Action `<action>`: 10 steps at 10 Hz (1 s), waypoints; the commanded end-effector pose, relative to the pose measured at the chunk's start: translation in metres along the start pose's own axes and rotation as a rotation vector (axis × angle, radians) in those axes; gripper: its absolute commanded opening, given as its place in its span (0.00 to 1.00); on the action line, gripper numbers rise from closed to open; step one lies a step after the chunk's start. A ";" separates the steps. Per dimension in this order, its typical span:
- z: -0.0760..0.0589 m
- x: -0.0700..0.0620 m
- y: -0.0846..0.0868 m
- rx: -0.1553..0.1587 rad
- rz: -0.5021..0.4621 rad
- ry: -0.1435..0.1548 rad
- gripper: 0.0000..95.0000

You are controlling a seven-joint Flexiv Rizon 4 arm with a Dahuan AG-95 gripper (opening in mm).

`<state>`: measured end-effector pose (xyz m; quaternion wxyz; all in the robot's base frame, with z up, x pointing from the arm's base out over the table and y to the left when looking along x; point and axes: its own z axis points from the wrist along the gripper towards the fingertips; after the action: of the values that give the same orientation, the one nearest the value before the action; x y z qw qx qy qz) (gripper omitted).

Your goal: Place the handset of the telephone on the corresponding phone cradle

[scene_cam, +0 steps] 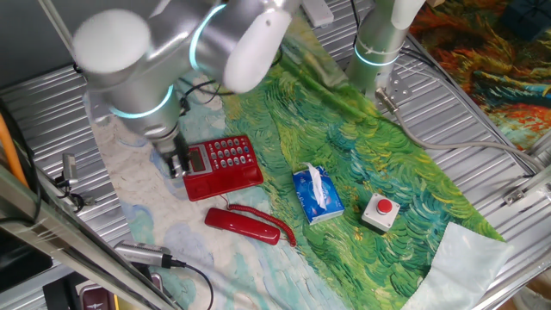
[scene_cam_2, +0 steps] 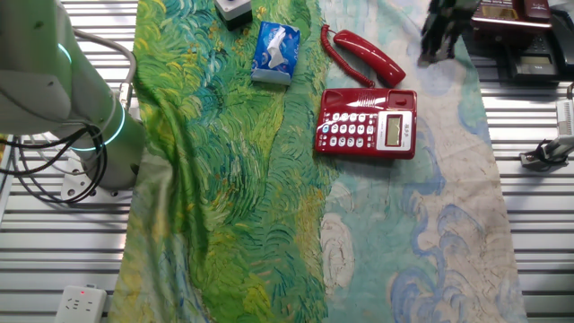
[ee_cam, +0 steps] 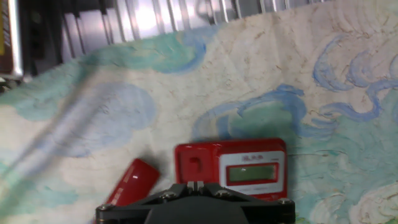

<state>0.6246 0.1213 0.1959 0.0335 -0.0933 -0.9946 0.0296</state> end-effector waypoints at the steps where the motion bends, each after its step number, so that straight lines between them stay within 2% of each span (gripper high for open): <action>1: -0.002 -0.002 0.003 -0.003 0.000 0.013 0.00; 10: -0.009 0.000 0.002 -0.003 -0.006 0.026 0.00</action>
<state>0.6277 0.1244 0.2044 0.0480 -0.0913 -0.9943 0.0275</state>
